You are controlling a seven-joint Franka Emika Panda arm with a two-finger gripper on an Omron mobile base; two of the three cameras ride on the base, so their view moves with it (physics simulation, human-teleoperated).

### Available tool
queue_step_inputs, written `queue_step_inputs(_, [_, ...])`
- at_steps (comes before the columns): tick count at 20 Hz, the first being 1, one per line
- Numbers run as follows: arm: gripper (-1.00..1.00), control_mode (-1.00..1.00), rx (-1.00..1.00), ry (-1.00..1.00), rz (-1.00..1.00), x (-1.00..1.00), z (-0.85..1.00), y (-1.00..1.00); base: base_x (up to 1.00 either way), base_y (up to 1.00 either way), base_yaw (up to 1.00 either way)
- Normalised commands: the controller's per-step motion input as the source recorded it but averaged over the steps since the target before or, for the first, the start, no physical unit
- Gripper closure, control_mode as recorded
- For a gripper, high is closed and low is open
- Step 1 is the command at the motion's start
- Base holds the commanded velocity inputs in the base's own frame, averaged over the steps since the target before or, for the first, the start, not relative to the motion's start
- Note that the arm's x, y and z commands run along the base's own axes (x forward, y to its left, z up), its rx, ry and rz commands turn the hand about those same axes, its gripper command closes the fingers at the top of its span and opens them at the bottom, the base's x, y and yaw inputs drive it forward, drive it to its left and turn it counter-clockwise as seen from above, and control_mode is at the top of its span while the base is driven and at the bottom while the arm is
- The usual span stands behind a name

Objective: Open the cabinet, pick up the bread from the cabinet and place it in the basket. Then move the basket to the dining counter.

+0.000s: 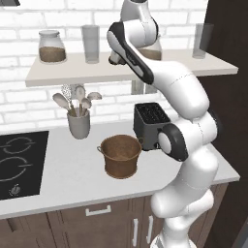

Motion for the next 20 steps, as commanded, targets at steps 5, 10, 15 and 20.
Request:
queue_step_inputs(5, [-1.00,-1.00,0.00,-0.01,0.06,0.33,-0.23,0.00,0.00,0.00,0.00])
queue_step_inputs(10, [-1.00,-1.00,-0.05,0.00,0.07,0.56,-0.07,0.06,0.00,0.00,0.00])
queue_step_inputs(15, [-1.00,-1.00,-0.12,0.04,0.03,0.50,0.00,0.18,0.00,0.00,0.00])
queue_step_inputs(20, [-1.00,-1.00,-0.07,0.13,0.00,0.19,-0.02,0.19,0.00,0.00,0.00])
